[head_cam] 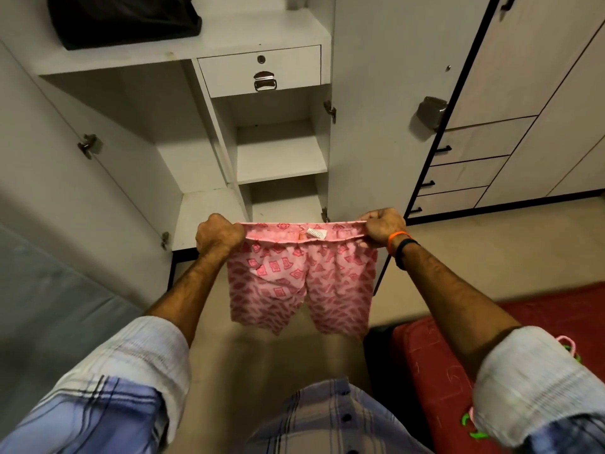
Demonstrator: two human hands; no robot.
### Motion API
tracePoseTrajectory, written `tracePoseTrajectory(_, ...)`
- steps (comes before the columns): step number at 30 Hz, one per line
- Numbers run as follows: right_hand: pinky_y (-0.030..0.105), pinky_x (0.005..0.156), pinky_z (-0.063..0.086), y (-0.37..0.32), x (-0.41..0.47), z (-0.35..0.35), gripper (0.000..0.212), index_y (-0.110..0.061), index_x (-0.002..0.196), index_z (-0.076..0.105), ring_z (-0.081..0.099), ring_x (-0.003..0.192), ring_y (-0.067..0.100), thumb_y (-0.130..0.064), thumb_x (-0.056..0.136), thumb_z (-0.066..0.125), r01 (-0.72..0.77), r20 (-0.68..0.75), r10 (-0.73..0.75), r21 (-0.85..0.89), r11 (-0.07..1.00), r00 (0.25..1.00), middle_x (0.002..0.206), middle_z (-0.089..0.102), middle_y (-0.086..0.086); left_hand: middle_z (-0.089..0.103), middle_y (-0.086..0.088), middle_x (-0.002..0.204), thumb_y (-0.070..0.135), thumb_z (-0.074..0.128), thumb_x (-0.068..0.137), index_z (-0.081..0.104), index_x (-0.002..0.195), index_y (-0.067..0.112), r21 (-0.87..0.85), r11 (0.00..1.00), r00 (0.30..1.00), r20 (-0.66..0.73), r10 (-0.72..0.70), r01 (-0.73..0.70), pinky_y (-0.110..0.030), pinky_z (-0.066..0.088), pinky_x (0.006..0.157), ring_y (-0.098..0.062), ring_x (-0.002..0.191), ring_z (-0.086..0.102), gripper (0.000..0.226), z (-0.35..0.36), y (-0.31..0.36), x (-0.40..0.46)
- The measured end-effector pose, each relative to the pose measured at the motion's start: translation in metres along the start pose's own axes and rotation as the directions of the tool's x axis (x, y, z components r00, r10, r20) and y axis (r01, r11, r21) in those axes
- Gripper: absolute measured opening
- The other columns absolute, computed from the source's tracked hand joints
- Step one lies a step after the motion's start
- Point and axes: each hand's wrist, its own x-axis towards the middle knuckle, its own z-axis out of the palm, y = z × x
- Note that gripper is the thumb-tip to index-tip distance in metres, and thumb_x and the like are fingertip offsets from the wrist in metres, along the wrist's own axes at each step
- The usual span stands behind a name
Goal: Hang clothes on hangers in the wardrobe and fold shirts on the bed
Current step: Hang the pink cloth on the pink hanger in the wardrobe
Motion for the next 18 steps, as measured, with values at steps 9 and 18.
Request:
tracePoseTrajectory(9, 0.044, 0.086, 0.059, 0.009, -0.003, 0.001, 0.02, -0.01, 0.078, 0.078, 0.066, 0.075, 0.023, 0.002, 0.084, 0.063, -0.01, 0.13, -0.033, 0.318, 0.948, 0.991, 0.082, 0.073, 0.012, 0.075, -0.008, 0.078, -0.007, 0.065, 0.078, 0.075, 0.073, 0.012, -0.626, 0.752, 0.962, 0.272, -0.038, 0.206, -0.039, 0.062, 0.067, -0.029, 0.08, 0.073, 0.023, 0.001, -0.007, 0.012)
tracePoseTrajectory(18, 0.02, 0.06, 0.056, 0.012, -0.009, -0.004, 0.032, 0.0, 0.099, 0.072, 0.064, 0.072, 0.018, 0.018, 0.077, 0.057, 0.1, 0.137, -0.152, 0.327, 0.94, 0.979, 0.081, 0.069, 0.006, 0.073, -0.007, 0.103, -0.001, 0.069, 0.081, 0.074, 0.1, 0.007, -0.544, 0.838, 0.973, 0.163, 0.163, -0.049, -0.027, 0.055, 0.081, -0.022, 0.096, 0.067, 0.021, 0.001, -0.004, -0.005)
